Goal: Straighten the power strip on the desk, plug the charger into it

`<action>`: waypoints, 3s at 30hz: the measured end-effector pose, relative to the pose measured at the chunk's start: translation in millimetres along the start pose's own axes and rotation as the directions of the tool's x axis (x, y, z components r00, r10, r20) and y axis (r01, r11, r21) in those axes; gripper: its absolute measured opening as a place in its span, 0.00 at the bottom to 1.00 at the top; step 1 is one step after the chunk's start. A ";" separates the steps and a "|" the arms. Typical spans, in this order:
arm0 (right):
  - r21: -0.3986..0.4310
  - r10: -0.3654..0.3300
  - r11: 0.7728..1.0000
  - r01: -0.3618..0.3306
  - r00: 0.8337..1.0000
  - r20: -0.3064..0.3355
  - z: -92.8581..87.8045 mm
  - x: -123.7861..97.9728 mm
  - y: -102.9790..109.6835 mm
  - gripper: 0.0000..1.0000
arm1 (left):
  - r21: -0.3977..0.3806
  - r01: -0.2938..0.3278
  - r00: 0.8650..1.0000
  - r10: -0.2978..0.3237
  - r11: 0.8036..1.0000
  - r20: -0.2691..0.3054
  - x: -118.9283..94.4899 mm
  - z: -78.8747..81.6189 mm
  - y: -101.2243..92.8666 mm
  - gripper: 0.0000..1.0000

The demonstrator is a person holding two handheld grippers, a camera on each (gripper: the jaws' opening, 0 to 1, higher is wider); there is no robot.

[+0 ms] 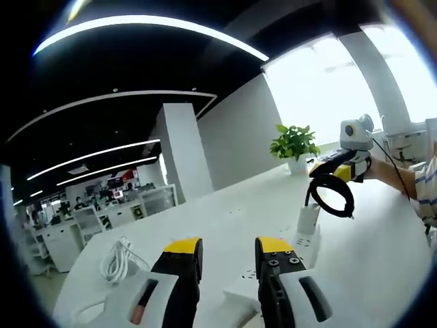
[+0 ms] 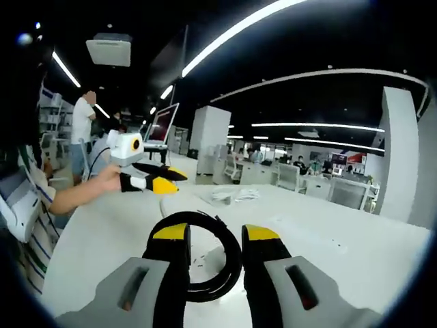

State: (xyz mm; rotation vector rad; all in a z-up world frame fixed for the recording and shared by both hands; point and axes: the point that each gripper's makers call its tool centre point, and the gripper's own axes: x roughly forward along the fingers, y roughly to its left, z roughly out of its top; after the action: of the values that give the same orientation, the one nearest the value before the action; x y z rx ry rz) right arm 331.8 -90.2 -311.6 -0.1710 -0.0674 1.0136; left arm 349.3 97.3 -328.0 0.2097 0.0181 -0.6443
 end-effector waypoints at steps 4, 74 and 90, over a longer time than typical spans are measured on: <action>0.024 -0.008 1.000 0.008 1.000 0.015 -4.0 -7.4 -4.4 0.28 | -0.005 -0.004 1.000 0.004 1.000 -0.005 -1.8 -1.5 3.5 0.31; 0.022 0.008 1.000 -0.002 0.967 -0.254 -80.5 -24.2 -10.5 0.26 | 0.026 0.157 0.954 -0.145 0.987 -0.263 -18.9 -78.9 -25.8 0.31; 0.046 0.034 0.999 -0.021 0.953 -0.300 -99.1 -12.4 -5.8 0.24 | 0.039 0.191 0.937 -0.171 0.981 -0.304 -15.3 -89.9 -39.8 0.31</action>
State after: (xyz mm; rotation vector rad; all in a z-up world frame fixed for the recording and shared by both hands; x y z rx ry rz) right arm 343.5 -114.8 -407.9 -0.2865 0.2347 1.0057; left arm 317.5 93.3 -422.2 0.3740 0.3113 -0.7931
